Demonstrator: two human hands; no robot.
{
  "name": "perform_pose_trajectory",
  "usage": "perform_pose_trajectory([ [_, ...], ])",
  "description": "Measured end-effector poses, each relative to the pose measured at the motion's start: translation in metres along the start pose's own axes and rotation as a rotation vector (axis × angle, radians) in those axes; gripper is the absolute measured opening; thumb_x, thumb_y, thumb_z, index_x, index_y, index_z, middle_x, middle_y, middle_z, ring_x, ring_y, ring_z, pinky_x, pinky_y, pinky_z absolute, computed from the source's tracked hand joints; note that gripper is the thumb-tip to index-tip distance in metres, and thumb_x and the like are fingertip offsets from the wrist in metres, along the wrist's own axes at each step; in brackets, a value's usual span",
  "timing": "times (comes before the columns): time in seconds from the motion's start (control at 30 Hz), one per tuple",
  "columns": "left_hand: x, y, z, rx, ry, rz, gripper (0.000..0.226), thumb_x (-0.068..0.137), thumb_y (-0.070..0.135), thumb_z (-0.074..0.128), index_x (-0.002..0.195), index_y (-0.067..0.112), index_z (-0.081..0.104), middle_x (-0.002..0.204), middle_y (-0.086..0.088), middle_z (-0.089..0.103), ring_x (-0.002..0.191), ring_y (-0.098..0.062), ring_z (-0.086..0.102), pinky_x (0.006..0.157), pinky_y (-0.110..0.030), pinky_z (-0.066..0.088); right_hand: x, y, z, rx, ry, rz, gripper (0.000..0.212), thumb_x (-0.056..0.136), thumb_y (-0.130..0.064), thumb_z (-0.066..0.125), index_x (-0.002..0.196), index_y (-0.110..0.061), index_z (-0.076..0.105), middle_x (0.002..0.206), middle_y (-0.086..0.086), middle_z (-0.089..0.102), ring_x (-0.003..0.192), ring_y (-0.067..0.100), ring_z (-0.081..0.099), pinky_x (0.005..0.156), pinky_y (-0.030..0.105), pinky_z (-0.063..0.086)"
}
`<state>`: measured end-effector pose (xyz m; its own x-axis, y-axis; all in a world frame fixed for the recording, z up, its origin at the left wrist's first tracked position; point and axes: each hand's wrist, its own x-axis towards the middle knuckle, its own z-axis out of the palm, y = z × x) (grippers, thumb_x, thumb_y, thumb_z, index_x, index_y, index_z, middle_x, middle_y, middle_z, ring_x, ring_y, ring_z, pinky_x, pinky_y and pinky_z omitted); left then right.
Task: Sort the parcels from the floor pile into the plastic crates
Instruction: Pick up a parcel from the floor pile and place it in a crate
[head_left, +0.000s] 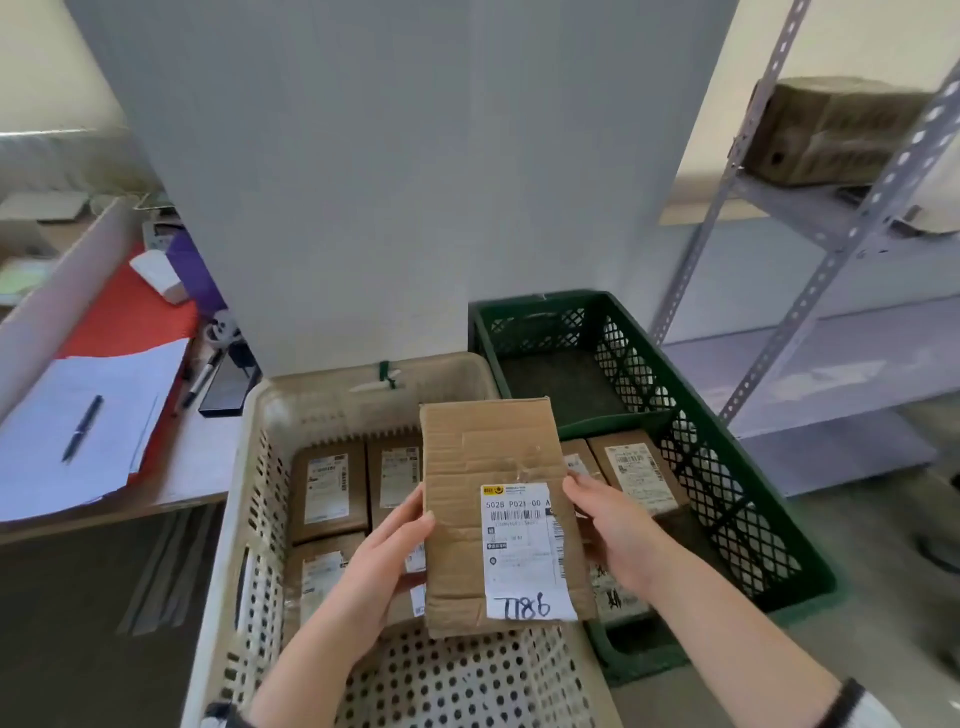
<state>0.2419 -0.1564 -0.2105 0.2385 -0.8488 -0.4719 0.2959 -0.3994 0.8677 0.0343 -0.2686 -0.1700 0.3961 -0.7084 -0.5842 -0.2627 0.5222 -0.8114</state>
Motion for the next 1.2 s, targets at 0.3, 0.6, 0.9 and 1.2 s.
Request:
perform_pose_trajectory([
  [0.3,0.063,0.044,0.023,0.034,0.069,0.032,0.034,0.090,0.036,0.058,0.123,0.046,0.055,0.122,0.009,0.065,0.118,-0.018,0.057,0.105,-0.049,0.041,0.053,-0.053,-0.025,-0.031,0.000,-0.045,0.033,0.102,-0.033,0.035,0.128,-0.028,0.055,0.110,-0.002,0.068,0.105,0.020,0.059,0.080,0.035,0.044],
  [0.6,0.010,-0.069,-0.044,-0.057,0.399,-0.315,0.036,0.082,0.028,0.071,0.116,0.019,0.064,0.106,-0.006,0.072,0.104,-0.029,0.065,0.099,-0.052,0.046,0.094,0.066,0.054,-0.215,-0.219,0.285,0.033,0.102,-0.028,0.036,0.131,-0.022,0.051,0.114,-0.007,0.064,0.101,0.013,0.059,0.096,0.035,0.045],
  [0.9,0.008,-0.182,-0.059,-0.038,0.294,-0.671,0.039,0.088,0.018,0.064,0.125,0.022,0.056,0.113,-0.003,0.067,0.108,-0.021,0.061,0.096,-0.054,0.047,0.127,0.192,0.090,-0.381,-0.058,0.746,0.032,0.101,-0.015,0.036,0.118,0.001,0.057,0.088,0.011,0.066,0.071,0.024,0.061,0.044,0.018,0.045],
  [1.2,-0.001,-0.227,-0.102,-0.107,0.366,-0.743,0.036,0.090,0.022,0.061,0.125,0.022,0.054,0.116,-0.004,0.065,0.111,-0.023,0.058,0.097,-0.052,0.046,0.144,0.277,0.130,-0.347,-0.084,0.856,0.025,0.092,-0.022,0.043,0.109,-0.008,0.056,0.084,0.008,0.064,0.068,0.022,0.055,0.061,0.027,0.043],
])
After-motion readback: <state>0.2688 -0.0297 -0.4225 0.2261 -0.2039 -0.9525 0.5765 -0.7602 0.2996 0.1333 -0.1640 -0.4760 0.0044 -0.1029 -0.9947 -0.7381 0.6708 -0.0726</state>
